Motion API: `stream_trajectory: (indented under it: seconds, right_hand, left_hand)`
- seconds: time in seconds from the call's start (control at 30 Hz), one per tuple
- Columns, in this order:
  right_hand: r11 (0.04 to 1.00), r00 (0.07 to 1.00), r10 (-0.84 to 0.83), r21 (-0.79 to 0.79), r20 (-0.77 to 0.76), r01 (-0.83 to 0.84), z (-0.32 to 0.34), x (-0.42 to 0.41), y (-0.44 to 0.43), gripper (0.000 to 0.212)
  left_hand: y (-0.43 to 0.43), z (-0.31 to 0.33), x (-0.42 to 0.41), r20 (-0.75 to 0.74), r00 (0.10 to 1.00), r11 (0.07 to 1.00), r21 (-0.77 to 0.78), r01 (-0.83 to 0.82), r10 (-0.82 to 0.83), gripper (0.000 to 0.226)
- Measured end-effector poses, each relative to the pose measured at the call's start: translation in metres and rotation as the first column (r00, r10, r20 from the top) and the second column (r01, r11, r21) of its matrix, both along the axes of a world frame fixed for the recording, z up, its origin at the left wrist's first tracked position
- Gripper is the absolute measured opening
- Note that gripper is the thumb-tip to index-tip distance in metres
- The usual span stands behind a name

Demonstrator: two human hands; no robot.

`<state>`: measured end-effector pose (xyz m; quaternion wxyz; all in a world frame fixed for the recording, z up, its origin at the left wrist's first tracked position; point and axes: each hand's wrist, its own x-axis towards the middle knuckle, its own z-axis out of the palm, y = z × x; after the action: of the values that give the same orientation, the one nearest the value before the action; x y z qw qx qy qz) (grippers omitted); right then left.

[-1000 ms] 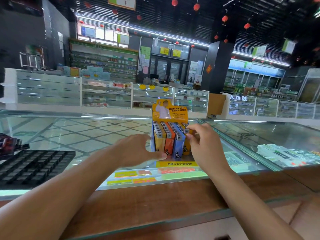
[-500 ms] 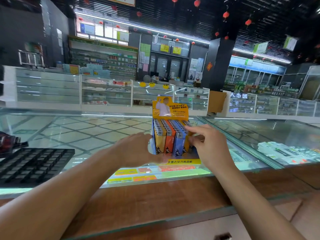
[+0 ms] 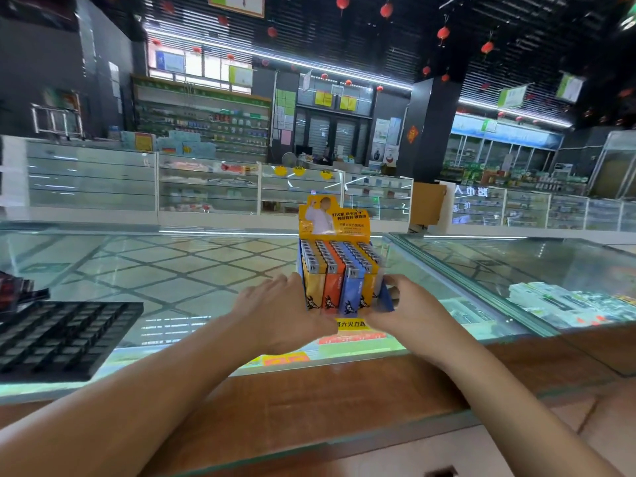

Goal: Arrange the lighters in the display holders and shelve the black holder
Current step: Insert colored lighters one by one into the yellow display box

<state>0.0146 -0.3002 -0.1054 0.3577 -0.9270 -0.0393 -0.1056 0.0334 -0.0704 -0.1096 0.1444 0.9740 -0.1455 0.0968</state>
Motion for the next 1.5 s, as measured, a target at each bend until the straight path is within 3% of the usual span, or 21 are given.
stream_trajectory:
  seconds: [0.07, 0.2, 0.43, 0.57, 0.83, 1.1, 1.2, 1.33, 1.5]
  right_hand:
    - [1.0, 1.0, 0.029, -0.011, 0.008, -0.029, 0.003, 0.005, 0.003, 0.037]
    - [0.996, 0.997, 0.068, -0.063, 0.042, -0.065, 0.001, 0.028, 0.011, 0.027]
    - [0.997, 0.998, 0.067, -0.025, -0.011, -0.067, 0.004, 0.08, 0.019, 0.032]
    - [0.999, 0.998, 0.053, 0.012, -0.017, -0.053, 0.006, 0.097, 0.023, 0.016]
    - [1.0, 1.0, 0.001, 0.006, -0.014, -0.001, 0.005, 0.122, 0.039, 0.021]
    - [0.995, 0.985, -0.098, -0.006, 0.139, 0.1, -0.014, 0.127, 0.058, 0.029]
    - [0.978, 0.964, -0.153, -0.107, 0.219, 0.179, -0.008, 0.113, 0.061, 0.04]
    - [0.851, 0.912, -0.16, -0.415, 0.378, 0.321, 0.001, 0.09, 0.061, 0.05]
    - [0.79, 0.932, 0.013, -0.576, 0.362, 0.212, 0.017, 0.044, 0.095, 0.05]
  left_hand:
    - [-0.001, -0.004, 0.006, -0.001, 1.0, 1.0, -0.004, -0.02, 0.02, 0.072]
    - [-0.003, -0.005, 0.022, 0.009, 0.992, 0.992, -0.006, -0.129, 0.129, 0.083]
    - [-0.007, 0.009, 0.047, -0.089, 0.967, 0.971, 0.045, -0.236, 0.239, 0.104]
    - [-0.01, 0.009, 0.066, -0.041, 0.965, 0.965, 0.055, -0.258, 0.261, 0.087]
    - [-0.006, 0.009, 0.077, 0.029, 0.942, 0.941, 0.054, -0.335, 0.334, 0.042]
    - [-0.007, 0.013, 0.065, 0.042, 0.929, 0.926, 0.074, -0.369, 0.367, 0.03]
    - [0.007, 0.023, 0.045, 0.083, 0.937, 0.926, 0.145, -0.349, 0.34, 0.035]
    - [0.043, 0.041, 0.018, 0.233, 0.929, 0.854, 0.378, -0.359, 0.287, 0.045]
    - [0.098, 0.06, -0.038, 0.266, 0.912, 0.824, 0.402, -0.4, 0.314, 0.054]
